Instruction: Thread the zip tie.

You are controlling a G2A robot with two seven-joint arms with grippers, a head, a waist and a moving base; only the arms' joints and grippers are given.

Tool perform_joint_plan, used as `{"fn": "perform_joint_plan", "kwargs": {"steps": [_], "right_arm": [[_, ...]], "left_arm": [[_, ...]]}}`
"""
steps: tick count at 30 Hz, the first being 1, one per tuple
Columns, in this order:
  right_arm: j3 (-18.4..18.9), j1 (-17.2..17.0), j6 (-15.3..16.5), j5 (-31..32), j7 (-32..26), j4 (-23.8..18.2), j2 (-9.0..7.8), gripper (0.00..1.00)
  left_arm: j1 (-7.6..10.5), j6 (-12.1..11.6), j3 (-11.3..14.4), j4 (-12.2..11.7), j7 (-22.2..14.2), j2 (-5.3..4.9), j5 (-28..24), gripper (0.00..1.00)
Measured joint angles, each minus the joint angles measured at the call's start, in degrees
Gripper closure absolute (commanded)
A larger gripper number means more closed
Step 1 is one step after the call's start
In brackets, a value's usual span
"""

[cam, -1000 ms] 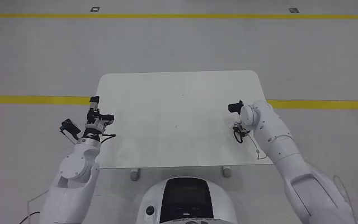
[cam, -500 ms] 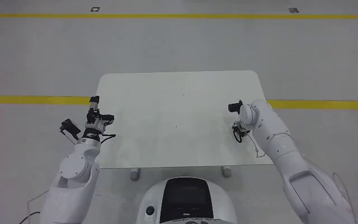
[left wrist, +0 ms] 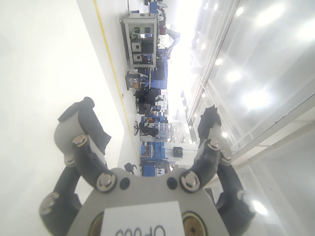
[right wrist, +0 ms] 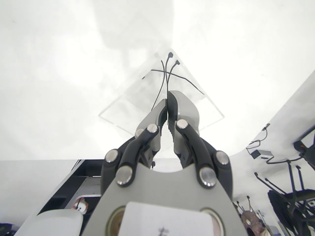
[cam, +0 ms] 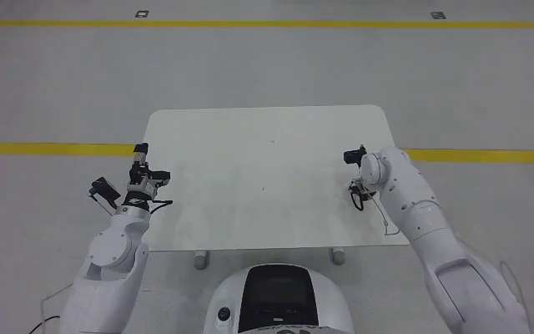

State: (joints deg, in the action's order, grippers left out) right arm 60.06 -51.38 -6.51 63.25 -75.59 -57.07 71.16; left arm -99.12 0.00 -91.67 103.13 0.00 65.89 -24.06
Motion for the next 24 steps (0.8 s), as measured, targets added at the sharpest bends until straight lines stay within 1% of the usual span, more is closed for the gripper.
{"fn": "perform_joint_plan", "kwargs": {"steps": [8, 11, 19, 24], "right_arm": [[4.8, -4.1, 1.0, 0.3, -2.4, -7.7, -1.77, 1.00], [6.1, -5.2, 1.3, 0.4, -3.0, -9.7, -2.22, 1.00], [9.3, -7.3, 2.9, -1.7, -3.4, -13.5, -3.03, 1.00], [12.6, -9.1, 5.3, -5.0, -2.1, -15.5, -3.73, 1.00]], "left_arm": [[0.00, 0.0, 0.0, 0.0, 0.0, 0.00, 0.0, 0.00], [0.00, 0.0, 0.0, 0.0, 0.0, 0.00, 0.0, 0.00], [0.00, 0.0, 0.0, 0.0, 0.0, 0.00, 0.0, 0.00], [0.00, 0.0, 0.0, 0.0, 0.0, 0.00, 0.0, 0.00]]}}
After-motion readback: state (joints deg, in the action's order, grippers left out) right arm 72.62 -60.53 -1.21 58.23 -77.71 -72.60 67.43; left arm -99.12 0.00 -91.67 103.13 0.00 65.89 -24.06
